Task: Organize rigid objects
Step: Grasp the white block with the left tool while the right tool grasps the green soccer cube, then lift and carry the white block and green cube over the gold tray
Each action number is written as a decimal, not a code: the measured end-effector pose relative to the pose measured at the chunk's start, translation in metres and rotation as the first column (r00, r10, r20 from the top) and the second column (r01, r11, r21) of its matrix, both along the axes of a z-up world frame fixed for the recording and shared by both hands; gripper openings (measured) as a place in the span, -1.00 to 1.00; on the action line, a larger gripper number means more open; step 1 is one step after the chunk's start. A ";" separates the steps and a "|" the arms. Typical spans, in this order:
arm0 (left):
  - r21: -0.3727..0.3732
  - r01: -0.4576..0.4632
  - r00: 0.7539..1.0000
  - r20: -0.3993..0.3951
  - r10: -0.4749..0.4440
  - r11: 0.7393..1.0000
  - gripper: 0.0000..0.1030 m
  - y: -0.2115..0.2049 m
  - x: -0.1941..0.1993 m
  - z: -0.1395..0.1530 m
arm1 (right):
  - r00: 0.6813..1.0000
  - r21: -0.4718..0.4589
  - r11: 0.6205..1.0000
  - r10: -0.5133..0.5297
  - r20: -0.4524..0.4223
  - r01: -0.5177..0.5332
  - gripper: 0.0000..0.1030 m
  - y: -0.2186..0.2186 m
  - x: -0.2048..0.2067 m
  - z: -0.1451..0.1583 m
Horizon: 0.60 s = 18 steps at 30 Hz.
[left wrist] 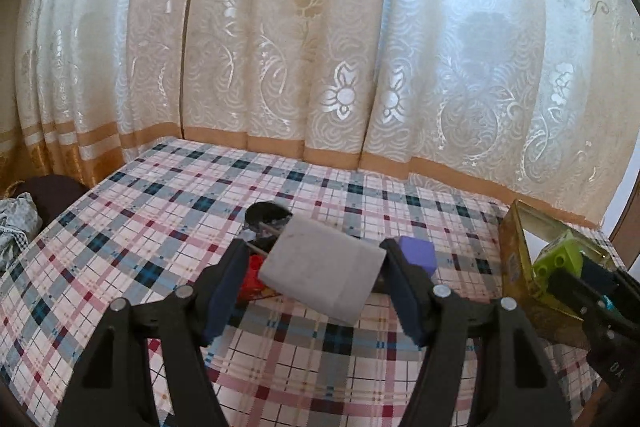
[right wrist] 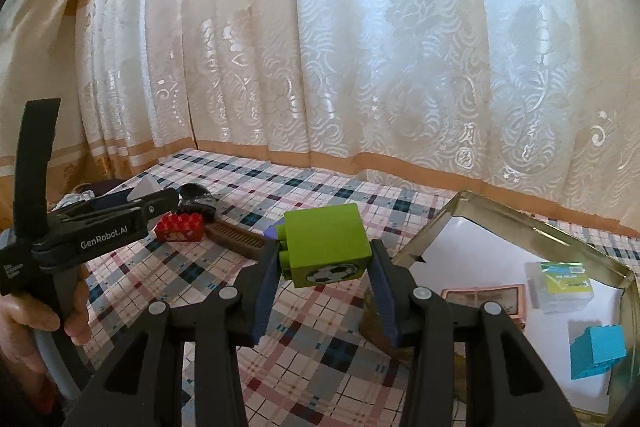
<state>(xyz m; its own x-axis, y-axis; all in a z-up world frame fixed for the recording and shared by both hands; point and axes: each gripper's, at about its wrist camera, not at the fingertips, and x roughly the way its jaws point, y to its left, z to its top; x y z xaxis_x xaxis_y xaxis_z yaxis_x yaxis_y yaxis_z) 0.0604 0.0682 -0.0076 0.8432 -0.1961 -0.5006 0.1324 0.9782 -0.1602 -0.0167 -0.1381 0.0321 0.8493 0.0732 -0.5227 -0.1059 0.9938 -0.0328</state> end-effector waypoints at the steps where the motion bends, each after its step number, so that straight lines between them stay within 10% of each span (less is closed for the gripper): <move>1: -0.002 -0.002 1.000 0.001 0.002 1.000 0.31 0.000 0.000 0.000 | 1.000 0.000 1.000 -0.001 0.001 0.001 -0.09 -0.001 0.000 0.000; 18: -0.037 0.003 0.999 0.051 -0.002 0.999 0.31 -0.003 -0.008 0.006 | 0.999 -0.033 0.999 -0.034 0.036 0.035 -0.09 -0.012 -0.008 0.007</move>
<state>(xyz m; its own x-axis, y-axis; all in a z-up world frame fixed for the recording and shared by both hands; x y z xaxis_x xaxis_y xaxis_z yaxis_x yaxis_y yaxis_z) 0.0526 0.0647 -0.0016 0.8670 -0.2158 -0.4491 0.1438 0.9714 -0.1892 -0.0247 -0.1504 0.0389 0.8689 0.0263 -0.4943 -0.0694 0.9952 -0.0691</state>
